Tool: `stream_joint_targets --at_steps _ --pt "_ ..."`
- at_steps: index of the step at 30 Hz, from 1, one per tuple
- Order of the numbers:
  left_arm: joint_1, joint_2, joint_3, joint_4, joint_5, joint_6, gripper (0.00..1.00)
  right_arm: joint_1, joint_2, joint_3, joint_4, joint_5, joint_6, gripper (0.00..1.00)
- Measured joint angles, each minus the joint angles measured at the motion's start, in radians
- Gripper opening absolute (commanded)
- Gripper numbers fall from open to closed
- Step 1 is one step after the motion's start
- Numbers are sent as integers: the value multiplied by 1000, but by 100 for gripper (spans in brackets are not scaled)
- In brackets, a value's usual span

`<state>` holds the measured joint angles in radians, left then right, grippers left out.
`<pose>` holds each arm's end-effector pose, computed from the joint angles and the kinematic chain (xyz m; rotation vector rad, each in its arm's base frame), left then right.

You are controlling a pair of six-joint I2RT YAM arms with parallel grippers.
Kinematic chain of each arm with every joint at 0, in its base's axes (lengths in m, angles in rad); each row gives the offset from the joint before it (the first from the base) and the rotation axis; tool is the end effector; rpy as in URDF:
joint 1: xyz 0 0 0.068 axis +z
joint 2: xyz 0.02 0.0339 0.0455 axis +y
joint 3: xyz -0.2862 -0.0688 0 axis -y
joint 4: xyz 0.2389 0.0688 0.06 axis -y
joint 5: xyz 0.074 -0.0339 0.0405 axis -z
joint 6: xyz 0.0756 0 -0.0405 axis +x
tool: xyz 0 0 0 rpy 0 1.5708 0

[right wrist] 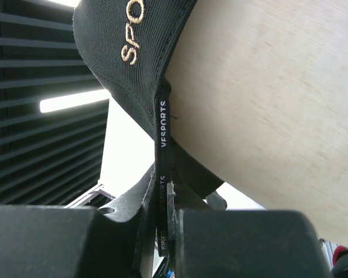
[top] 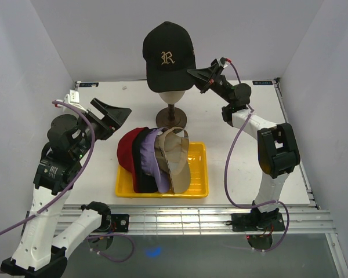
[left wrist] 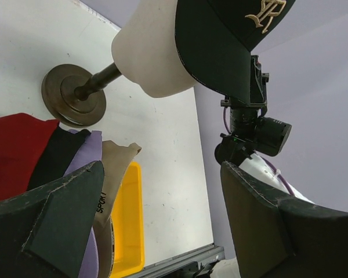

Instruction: Stack the hats

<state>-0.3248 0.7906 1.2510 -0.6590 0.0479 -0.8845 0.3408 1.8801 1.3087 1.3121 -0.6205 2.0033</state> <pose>0.1435 -0.0521 0.4473 -0.4792 1.7998 -0.9034 0.4005 0.1887 0.3988 0.2631 1.2833 2.3471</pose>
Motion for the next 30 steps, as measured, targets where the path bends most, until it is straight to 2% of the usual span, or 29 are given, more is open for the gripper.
stream_joint_targets --at_steps 18,30 --pt "0 2 -19 0 0 0 91 0 -2 -84 36 -19 5 9" --pt "0 0 -28 0 -4 1 91 -2 -8 -122 21 -27 5 35"
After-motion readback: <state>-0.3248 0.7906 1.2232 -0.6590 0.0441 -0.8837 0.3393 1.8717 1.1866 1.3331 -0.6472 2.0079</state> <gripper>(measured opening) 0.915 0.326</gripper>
